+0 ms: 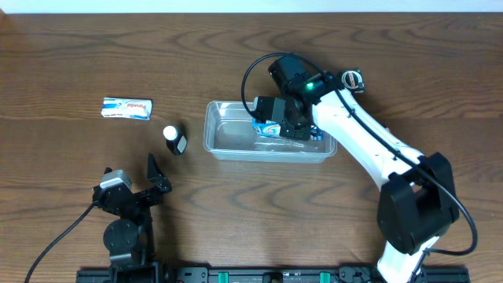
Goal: Pack container
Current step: 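Lift the blue box and lower it into the clear container, then lay the blue box flat in the container and open right gripper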
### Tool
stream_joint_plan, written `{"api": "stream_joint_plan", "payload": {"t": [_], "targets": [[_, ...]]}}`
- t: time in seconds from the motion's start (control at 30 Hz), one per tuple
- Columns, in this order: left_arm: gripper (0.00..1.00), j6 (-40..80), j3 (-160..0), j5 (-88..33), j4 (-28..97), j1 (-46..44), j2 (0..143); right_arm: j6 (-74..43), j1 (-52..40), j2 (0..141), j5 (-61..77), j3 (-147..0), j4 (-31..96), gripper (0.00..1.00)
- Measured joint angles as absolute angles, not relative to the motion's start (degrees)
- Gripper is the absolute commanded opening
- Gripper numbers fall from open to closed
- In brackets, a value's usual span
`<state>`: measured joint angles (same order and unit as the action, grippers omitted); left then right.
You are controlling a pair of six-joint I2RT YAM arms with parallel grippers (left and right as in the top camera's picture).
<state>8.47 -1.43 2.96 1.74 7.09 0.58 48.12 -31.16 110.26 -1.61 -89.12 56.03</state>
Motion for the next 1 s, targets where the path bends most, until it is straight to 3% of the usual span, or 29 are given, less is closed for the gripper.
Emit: {"api": "stream_joint_plan", "payload": {"t": [1.0], "targets": [[0.98,8.5,-1.4,3.0,1.7,7.1,0.6,48.0,-31.2,112.6,-1.6,-90.0,56.9,0.01]]}}
